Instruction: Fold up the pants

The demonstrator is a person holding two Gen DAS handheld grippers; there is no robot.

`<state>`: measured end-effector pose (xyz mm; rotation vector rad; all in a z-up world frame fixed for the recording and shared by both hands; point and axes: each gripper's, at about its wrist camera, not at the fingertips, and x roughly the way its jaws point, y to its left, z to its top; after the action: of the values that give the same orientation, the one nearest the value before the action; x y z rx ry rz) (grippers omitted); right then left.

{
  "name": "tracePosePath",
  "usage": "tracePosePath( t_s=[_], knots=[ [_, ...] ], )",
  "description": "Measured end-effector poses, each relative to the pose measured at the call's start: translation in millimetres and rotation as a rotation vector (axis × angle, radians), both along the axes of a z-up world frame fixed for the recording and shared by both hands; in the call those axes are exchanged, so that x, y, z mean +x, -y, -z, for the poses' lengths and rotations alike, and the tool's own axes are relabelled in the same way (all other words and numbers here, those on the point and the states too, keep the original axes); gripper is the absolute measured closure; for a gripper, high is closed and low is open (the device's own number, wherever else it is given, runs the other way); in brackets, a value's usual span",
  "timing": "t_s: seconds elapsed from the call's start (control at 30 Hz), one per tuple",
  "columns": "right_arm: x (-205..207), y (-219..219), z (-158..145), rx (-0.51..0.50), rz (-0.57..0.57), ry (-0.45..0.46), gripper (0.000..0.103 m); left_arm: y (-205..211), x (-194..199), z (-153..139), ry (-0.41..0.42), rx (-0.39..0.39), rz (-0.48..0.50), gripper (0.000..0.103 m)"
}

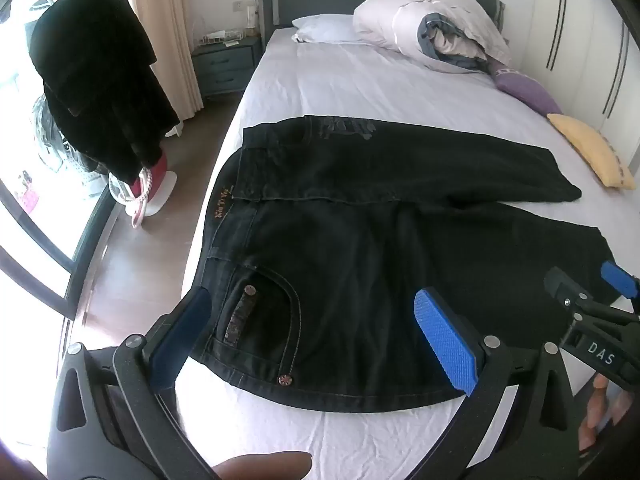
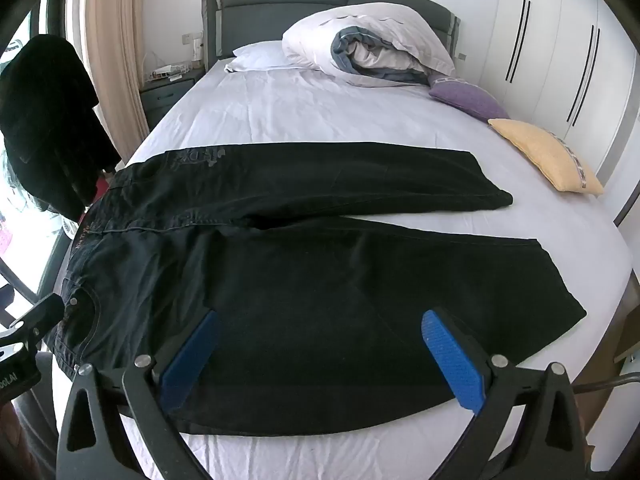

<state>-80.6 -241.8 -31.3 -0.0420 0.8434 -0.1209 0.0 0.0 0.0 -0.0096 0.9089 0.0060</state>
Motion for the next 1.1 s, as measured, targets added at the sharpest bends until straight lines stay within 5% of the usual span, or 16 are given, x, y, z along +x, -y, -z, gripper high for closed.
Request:
tracePosePath(
  t_s=[1.1],
  knots=[
    [-0.9,-0.3,3.4,-0.005,-0.001,-0.003,0.0,-0.3,-0.3,-0.7,-0.001,0.004,-0.001,0.0]
  ],
)
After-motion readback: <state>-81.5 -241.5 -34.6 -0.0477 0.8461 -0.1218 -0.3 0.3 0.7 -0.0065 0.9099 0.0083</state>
